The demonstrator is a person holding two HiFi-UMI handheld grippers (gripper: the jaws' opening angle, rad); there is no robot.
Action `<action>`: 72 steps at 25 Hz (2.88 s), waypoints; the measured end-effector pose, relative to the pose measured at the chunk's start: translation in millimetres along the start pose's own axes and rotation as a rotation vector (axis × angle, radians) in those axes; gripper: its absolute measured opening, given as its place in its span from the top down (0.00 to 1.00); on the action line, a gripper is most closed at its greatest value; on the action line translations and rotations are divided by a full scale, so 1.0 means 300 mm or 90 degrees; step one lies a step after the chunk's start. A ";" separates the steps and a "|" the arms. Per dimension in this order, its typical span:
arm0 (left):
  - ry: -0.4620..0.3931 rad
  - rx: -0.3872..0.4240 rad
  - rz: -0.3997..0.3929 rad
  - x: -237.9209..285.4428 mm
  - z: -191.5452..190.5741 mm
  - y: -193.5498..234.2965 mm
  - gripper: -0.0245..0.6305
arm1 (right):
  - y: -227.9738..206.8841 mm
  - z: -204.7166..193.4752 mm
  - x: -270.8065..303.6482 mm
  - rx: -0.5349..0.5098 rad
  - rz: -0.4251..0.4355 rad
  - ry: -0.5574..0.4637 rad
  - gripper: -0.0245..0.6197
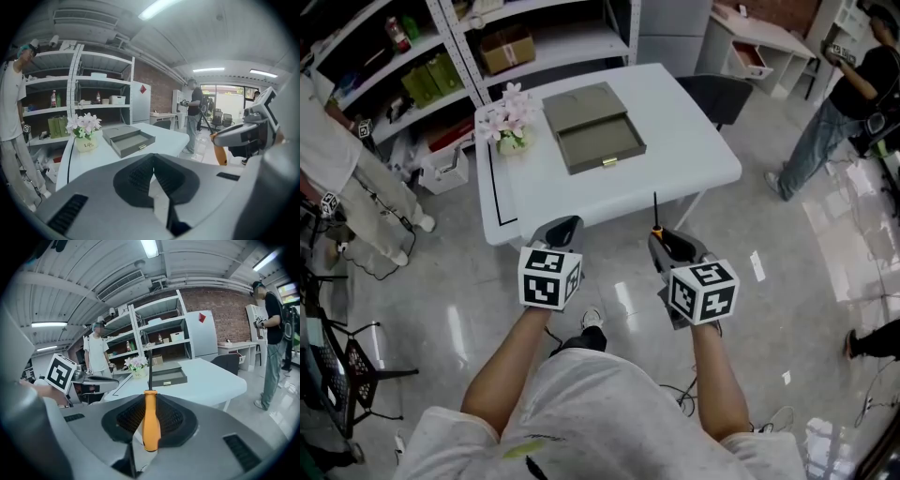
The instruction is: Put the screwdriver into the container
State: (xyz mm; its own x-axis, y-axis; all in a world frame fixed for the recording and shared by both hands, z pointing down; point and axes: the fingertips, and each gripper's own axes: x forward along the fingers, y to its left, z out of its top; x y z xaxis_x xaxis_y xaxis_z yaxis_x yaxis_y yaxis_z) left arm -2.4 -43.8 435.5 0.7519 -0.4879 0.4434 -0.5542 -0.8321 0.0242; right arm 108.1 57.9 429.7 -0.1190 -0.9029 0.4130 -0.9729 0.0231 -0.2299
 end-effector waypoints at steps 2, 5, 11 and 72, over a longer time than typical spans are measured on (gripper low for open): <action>0.002 -0.002 -0.005 0.046 0.020 0.045 0.96 | -0.020 0.026 0.057 0.005 -0.004 0.003 0.85; 0.008 -0.004 -0.012 0.105 0.039 0.106 0.96 | -0.040 0.057 0.134 0.013 -0.010 0.010 0.85; 0.010 -0.012 -0.022 0.207 0.078 0.206 0.96 | -0.067 0.109 0.259 0.013 -0.016 0.023 0.85; 0.042 -0.161 0.178 0.653 0.096 0.721 0.96 | -0.271 0.268 1.122 -0.428 0.334 0.410 0.85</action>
State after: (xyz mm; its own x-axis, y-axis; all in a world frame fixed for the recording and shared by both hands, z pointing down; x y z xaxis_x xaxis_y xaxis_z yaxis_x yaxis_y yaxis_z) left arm 35.4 -326.9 501.7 0.5396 -0.6613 0.5210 -0.8111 -0.5742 0.1112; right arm 163.1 -282.3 516.6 -0.4457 -0.3189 0.8364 -0.6556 0.7525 -0.0624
